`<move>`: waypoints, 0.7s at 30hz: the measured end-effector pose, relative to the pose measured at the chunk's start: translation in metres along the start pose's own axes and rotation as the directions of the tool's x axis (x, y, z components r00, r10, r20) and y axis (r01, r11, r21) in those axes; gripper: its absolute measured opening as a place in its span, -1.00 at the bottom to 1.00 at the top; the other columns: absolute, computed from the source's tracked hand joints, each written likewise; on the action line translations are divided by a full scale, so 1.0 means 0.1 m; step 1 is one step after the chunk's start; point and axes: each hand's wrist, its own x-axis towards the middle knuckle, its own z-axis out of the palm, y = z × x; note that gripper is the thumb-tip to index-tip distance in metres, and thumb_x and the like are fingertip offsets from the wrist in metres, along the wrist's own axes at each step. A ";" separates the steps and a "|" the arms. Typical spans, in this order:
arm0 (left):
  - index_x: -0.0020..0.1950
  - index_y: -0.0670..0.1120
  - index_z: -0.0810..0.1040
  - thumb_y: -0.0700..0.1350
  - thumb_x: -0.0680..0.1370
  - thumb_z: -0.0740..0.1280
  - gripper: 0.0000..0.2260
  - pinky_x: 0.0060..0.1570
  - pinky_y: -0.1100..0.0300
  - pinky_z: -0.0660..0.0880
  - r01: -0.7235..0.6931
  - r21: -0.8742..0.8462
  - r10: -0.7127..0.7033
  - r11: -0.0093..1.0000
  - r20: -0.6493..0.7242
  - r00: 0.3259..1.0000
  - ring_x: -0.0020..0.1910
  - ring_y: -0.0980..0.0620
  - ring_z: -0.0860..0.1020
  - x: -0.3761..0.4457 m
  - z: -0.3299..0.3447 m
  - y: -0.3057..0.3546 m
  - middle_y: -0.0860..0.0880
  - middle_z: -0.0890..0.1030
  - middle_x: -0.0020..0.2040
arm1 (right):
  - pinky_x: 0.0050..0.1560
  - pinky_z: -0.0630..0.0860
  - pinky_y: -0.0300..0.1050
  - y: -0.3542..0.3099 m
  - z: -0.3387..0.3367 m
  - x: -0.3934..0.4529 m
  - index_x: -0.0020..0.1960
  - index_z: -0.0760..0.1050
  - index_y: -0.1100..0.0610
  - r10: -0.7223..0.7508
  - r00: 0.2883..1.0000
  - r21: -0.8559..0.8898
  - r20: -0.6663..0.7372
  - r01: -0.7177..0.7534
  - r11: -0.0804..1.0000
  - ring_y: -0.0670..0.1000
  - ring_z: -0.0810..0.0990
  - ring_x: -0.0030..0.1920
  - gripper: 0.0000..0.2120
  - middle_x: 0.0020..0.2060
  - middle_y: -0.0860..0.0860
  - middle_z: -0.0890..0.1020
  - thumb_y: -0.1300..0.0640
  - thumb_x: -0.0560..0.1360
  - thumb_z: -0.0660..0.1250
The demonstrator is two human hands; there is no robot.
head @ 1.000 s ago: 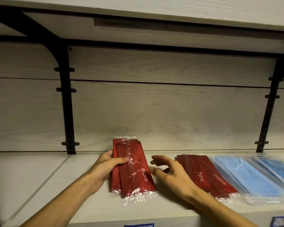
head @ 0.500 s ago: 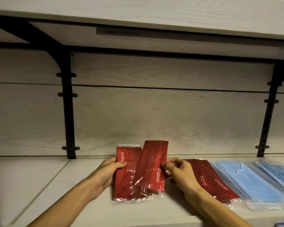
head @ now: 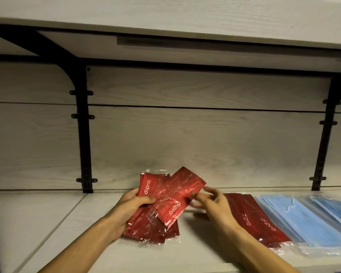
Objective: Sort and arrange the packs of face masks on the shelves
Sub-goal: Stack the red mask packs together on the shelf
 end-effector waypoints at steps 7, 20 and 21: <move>0.15 -0.20 0.64 -0.26 0.43 0.48 -0.70 0.20 -0.25 0.55 0.046 0.105 -0.057 0.993 0.110 0.992 -0.02 -0.26 0.66 -0.04 0.08 0.04 -0.30 0.68 0.07 | 0.48 0.23 -0.06 -0.34 -0.19 0.31 0.49 0.34 -0.06 -0.508 0.783 -0.702 0.360 0.586 0.405 -0.04 0.25 0.49 -0.27 0.49 -0.08 0.33 -0.19 0.35 0.35; 0.13 -0.17 0.66 0.05 0.60 0.35 -0.69 -0.12 0.01 0.66 0.112 -0.102 -0.127 0.988 -0.158 0.979 -0.16 -0.17 0.71 0.03 0.09 0.00 -0.24 0.72 -0.03 | -0.13 0.59 0.01 -0.12 -0.38 0.34 -0.19 0.63 0.02 -0.328 0.911 -0.821 0.249 0.378 0.428 -0.06 0.63 -0.26 -0.76 -0.32 -0.07 0.67 -0.10 0.52 0.35; 0.09 -0.16 0.66 0.07 0.61 0.33 -0.69 -0.13 0.05 0.65 0.102 -0.117 -0.121 0.988 -0.167 0.978 -0.19 -0.15 0.71 0.04 0.13 0.00 -0.22 0.73 -0.05 | -0.13 0.59 0.02 -0.09 -0.38 0.31 -0.19 0.62 0.03 -0.342 0.920 -0.802 0.191 0.348 0.485 -0.04 0.63 -0.27 -0.76 -0.34 -0.06 0.67 -0.11 0.52 0.34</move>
